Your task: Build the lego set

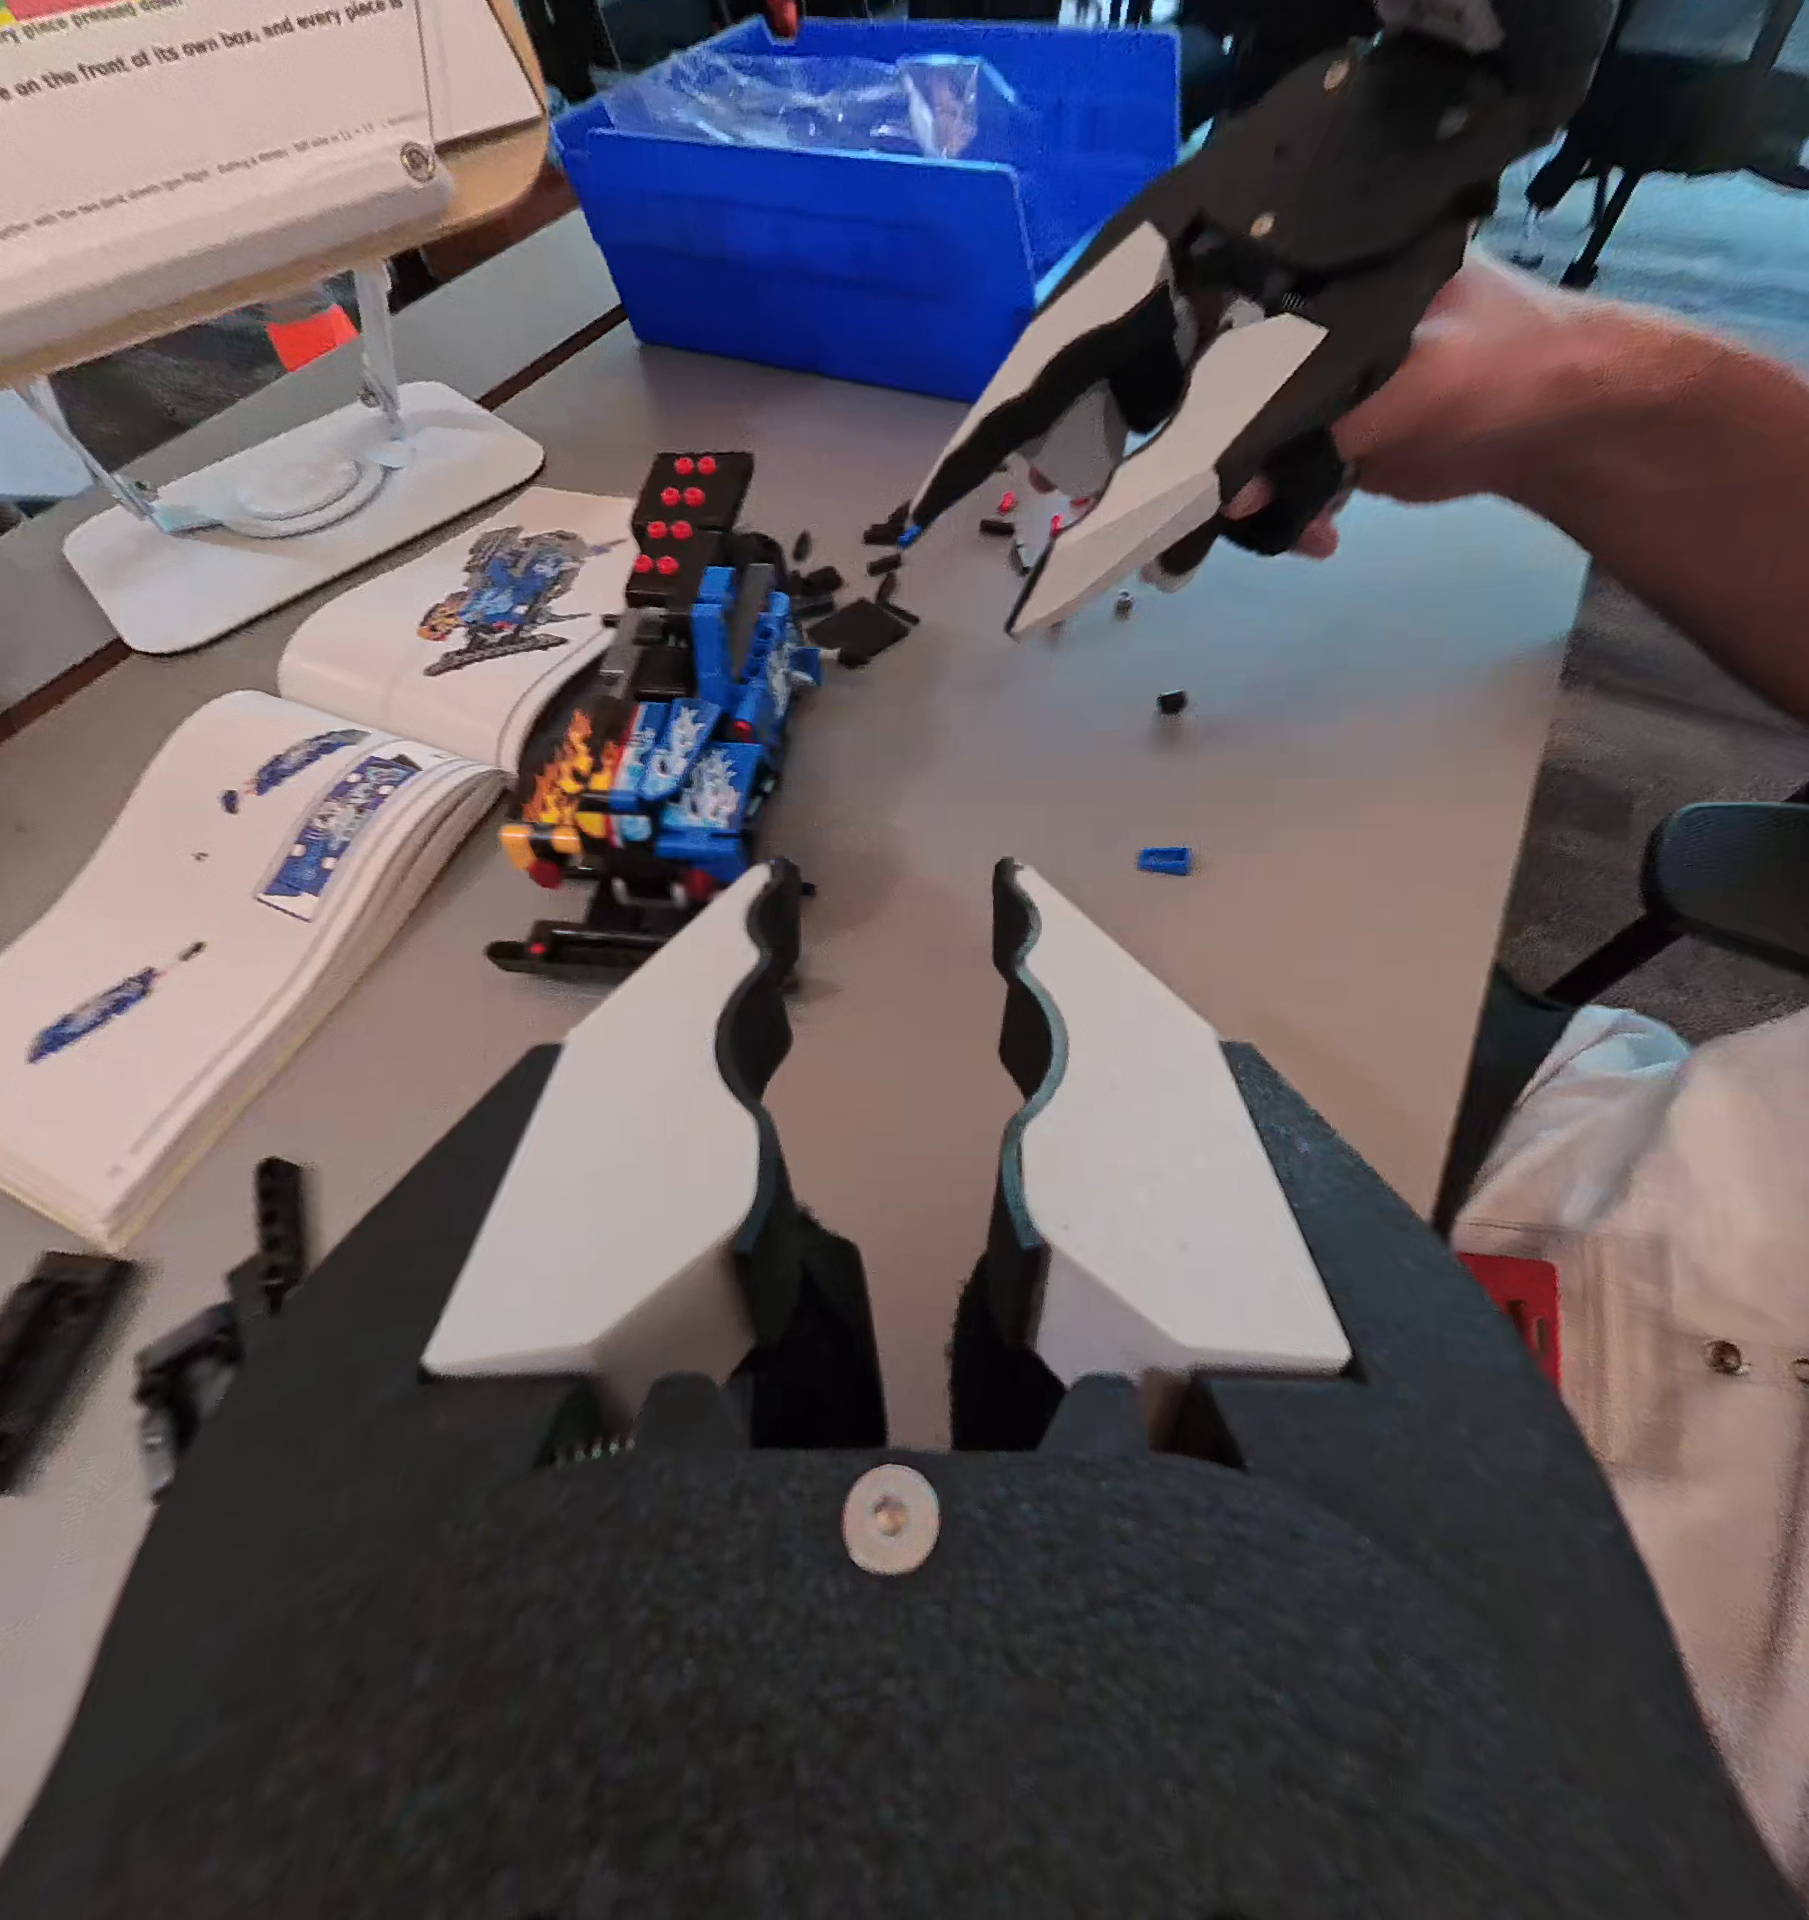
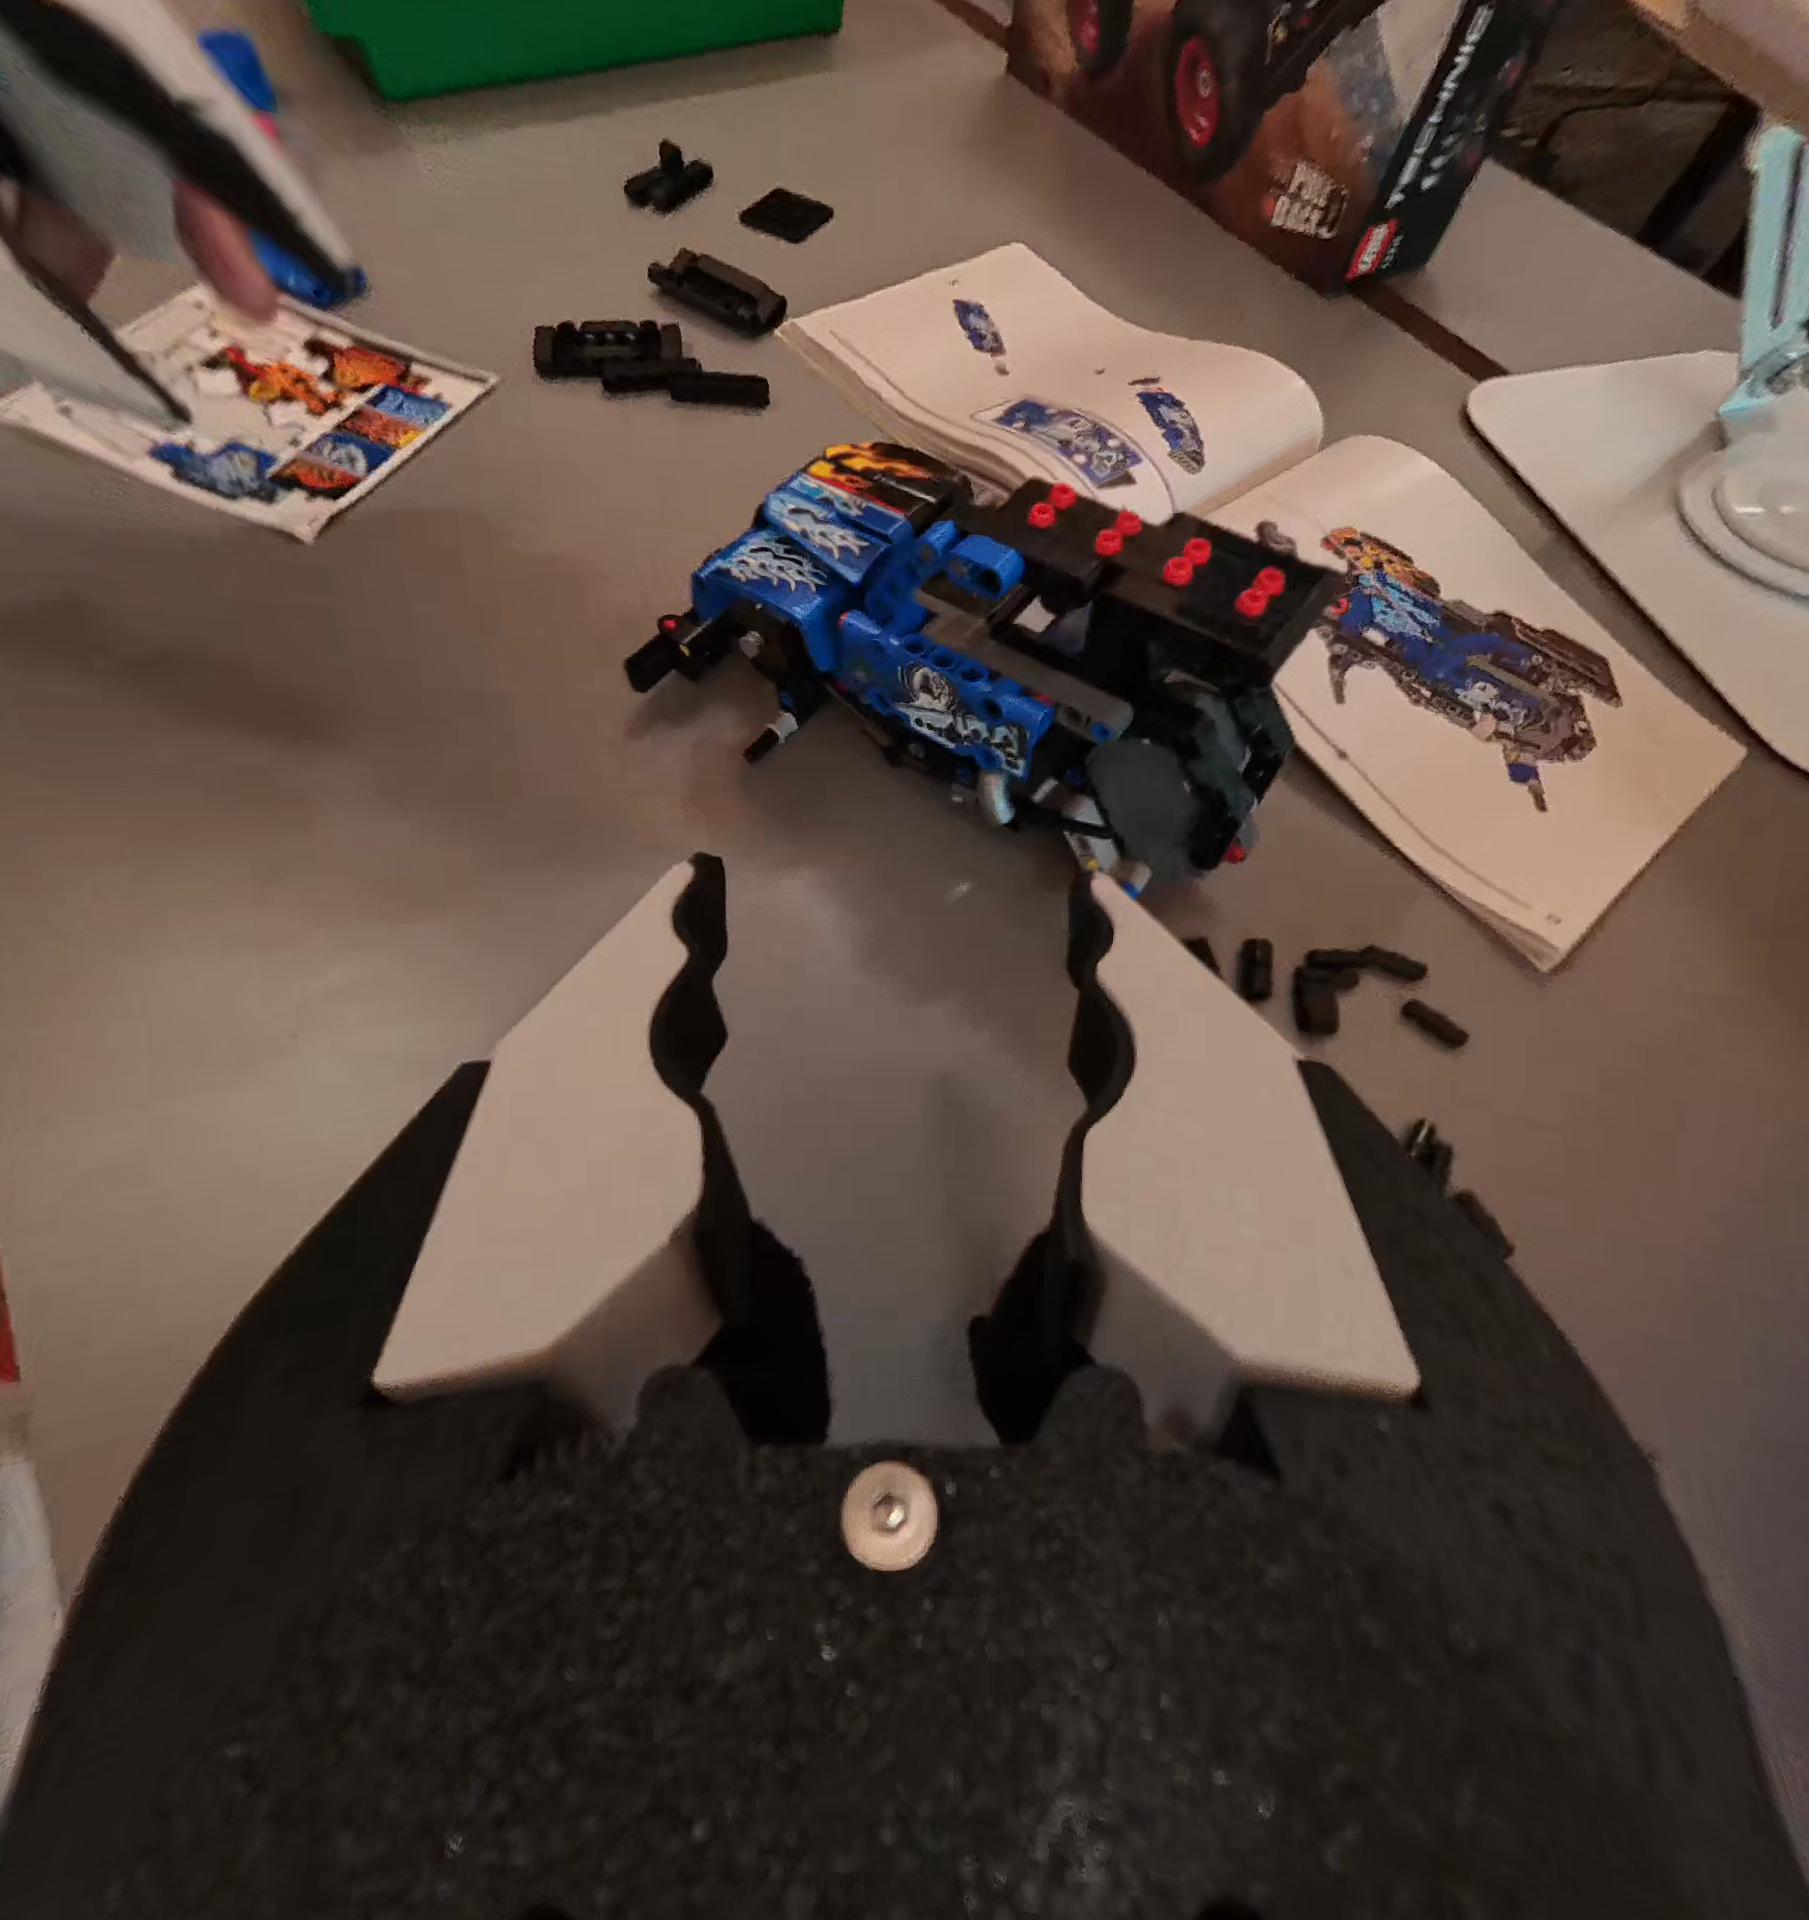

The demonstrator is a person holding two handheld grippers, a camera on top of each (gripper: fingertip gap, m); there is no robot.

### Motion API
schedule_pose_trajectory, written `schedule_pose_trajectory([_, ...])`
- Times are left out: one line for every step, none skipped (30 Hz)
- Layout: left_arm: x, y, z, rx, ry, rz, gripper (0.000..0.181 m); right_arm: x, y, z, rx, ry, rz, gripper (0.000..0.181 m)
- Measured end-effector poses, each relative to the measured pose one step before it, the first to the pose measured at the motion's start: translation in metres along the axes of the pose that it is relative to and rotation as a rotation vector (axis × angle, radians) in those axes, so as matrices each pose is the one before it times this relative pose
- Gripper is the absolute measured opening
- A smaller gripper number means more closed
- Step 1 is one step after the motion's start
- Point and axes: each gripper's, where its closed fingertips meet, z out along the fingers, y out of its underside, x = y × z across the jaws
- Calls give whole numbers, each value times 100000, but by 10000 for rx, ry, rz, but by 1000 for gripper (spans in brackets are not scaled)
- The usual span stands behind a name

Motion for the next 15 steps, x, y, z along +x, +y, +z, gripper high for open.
schedule_pose_trajectory([862,432,-189,149,90,-116,35,-371,14,-290,343,259,417,63])
schedule_pose_trajectory([578,714,-75,-70,-2,-50,36,-528,-30,-287,399,49,439,63])
schedule_pose_trajectory([212,751,-45,-108,-170,-39,36,-368,27,-244,376,42,481,63])
schedule_pose_trajectory([115,655,-6,-39,-171,-11,36,-28,195,-225,293,159,444,62])
schedule_pose_trajectory([100,624,30,-29,-99,-34,36,-77,266,-228,226,64,291,62])
schedule_pose_trajectory([148,582,53,-31,1,-115,36,10,251,-216,213,93,247,61])
schedule_pose_trajectory([186,467,50,22,96,-150,36,170,226,-221,188,151,160,58])
schedule_pose_trajectory([179,359,76,59,137,-131,36,21,279,-130,87,46,64,54])
schedule_pose_trajectory([75,312,119,30,111,-84,36,-240,357,-7,-45,-125,-40,51])
schedule_pose_trajectory([-130,238,184,-24,19,-23,37,-152,311,64,-215,-66,-48,52])
schedule_pose_trajectory([-285,144,257,-74,-66,55,40,86,163,100,-133,93,-121,52])
schedule_pose_trajectory([-409,-63,308,-87,-132,185,44,92,-36,141,-28,98,-173,51])
schedule_pose_trajectory([-717,-357,334,-89,-272,368,49,65,-185,165,68,108,-188,51])
schedule_pose_trajectory([-1103,-611,318,-149,-412,563,52,7,-329,193,146,87,-165,46])
schedule_pose_trajectory([-1438,-793,305,-193,-487,600,51,-125,-291,251,55,6,-114,42])
